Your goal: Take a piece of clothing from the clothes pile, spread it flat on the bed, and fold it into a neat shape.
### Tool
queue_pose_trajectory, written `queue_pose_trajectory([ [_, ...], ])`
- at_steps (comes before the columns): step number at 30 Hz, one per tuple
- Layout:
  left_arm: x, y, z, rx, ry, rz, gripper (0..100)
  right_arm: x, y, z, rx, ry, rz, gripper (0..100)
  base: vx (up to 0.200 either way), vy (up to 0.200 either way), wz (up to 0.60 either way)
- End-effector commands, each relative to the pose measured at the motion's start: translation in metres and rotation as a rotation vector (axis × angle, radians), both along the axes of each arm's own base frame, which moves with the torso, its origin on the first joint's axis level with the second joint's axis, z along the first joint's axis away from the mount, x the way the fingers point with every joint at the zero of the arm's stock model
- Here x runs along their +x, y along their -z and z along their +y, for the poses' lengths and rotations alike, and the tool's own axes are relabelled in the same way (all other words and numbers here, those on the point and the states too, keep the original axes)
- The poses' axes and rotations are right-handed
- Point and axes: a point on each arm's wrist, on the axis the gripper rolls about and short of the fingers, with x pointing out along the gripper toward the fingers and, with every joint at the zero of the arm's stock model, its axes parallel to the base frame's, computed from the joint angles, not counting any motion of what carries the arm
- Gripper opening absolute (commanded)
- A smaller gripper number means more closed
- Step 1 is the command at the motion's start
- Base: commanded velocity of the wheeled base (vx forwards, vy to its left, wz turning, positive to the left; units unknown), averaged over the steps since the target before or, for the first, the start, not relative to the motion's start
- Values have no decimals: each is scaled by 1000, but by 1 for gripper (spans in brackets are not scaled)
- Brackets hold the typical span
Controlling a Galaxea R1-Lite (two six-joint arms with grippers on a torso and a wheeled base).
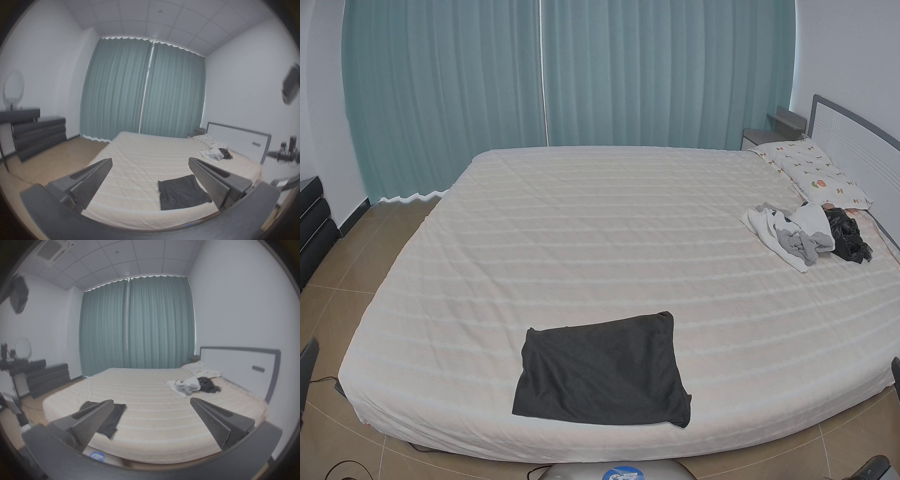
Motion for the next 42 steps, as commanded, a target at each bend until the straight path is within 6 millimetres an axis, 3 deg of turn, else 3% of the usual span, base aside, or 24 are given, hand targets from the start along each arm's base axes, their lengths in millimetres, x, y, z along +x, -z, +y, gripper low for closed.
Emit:
queue_pose_trajectory([
  [1,-63,17,4,146,-55,-213,100,-47,8,0,-132,165,-166,100,0,0,0],
  [5,-65,25,2,187,-104,-199,100,-51,20,0,-180,164,-156,100,0,0,0],
  [7,-61,41,1,196,-107,-167,100,-43,43,0,-196,166,-72,100,0,0,0],
  [12,-52,61,1,238,-116,-121,100,-33,61,0,-190,153,-14,100,0,0,0],
  [17,-35,81,1,253,-126,-134,100,-12,82,1,-194,142,-192,100,0,0,0],
  [20,-20,103,1,271,-136,-185,100,-11,83,2,-194,91,-178,100,0,0,0],
  [24,-16,113,3,331,-227,-148,100,-11,92,2,-169,80,-96,100,0,0,0],
  [26,-17,110,3,328,-238,-132,100,-11,91,3,-160,72,-96,100,0,0,0],
  [30,-23,81,3,238,-244,-151,100,-12,89,2,-163,79,-87,100,0,0,0],
  [32,-21,81,2,202,-277,-84,100,-12,90,2,-164,80,-65,100,0,0,0],
  [34,-16,100,1,205,-291,14,100,-13,90,2,-158,80,-42,100,0,0,0],
  [35,-16,100,1,205,-291,14,100,-13,90,2,-158,80,-42,100,0,0,0],
  [36,-9,125,2,211,-274,91,100,-13,90,2,-128,77,-33,100,0,0,0],
  [39,-11,125,2,104,-184,10,100,-13,91,2,-72,84,-41,100,0,0,0],
  [42,-14,132,1,135,-118,18,100,-11,98,3,-25,60,-15,100,0,0,0],
])
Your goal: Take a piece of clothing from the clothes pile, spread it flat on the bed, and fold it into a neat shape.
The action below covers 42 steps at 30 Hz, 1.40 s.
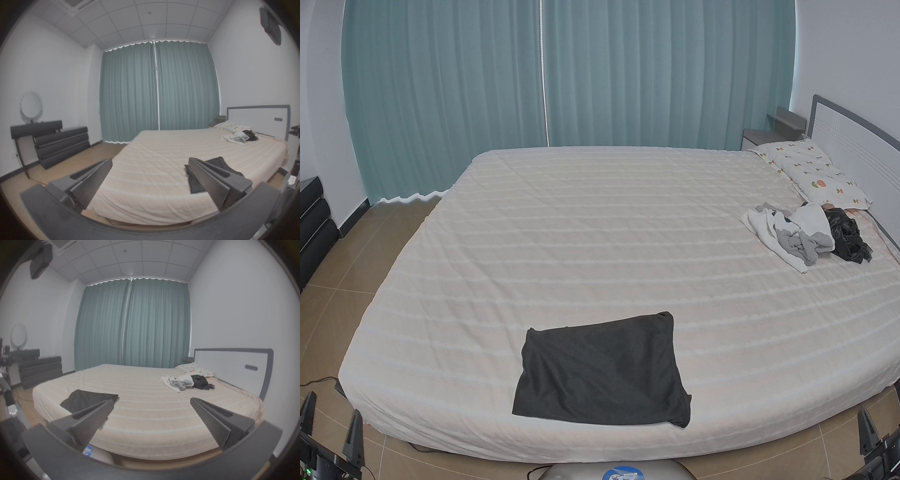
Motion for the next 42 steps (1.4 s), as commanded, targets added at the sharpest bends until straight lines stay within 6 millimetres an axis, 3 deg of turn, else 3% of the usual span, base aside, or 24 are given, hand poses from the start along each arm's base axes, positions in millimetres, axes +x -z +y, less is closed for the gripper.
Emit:
queue_pose_trajectory([
  [1,2,18,-1,-11,89,21,100,2,9,1,86,-26,24,100,0,0,0],
  [42,2,18,0,-23,87,17,100,2,8,1,96,-38,5,100,0,0,0],
])
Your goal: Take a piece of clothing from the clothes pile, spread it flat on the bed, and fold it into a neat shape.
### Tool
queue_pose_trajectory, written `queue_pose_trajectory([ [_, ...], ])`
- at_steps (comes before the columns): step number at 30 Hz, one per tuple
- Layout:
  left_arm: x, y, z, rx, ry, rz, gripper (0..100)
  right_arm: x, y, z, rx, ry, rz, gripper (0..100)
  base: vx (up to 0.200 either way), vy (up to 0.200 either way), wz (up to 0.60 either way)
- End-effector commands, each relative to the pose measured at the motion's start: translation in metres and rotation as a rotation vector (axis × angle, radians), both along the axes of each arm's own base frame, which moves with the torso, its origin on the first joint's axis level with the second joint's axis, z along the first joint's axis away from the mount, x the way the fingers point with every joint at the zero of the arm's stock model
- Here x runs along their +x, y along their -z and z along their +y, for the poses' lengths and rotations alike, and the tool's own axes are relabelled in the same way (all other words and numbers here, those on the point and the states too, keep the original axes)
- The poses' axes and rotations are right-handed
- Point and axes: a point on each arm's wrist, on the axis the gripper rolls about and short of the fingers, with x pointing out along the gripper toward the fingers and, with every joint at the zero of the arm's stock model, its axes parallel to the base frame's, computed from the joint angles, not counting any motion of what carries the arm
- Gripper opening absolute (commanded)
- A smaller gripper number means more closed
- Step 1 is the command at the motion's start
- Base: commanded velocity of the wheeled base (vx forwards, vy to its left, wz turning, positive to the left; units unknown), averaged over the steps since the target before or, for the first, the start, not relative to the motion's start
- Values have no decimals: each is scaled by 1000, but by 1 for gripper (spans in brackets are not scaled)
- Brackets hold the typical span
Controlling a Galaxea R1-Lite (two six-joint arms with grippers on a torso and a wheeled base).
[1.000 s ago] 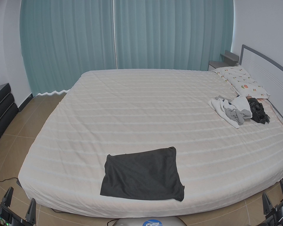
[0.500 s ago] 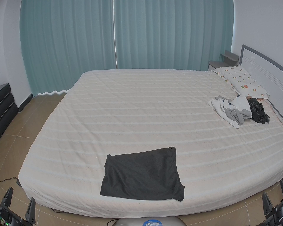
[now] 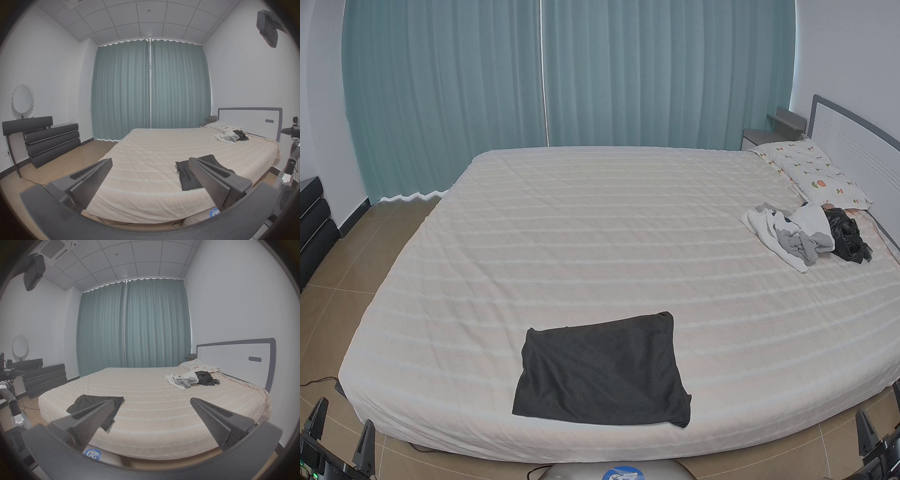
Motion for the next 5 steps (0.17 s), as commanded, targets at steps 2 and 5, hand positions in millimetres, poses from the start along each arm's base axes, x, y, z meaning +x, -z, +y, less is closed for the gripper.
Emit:
queue_pose_trajectory([
  [2,0,5,0,-1,-1,4,100,0,5,0,0,-1,5,100,0,0,0],
  [5,0,5,0,-1,-1,6,100,0,5,0,0,-1,6,100,0,0,0],
])
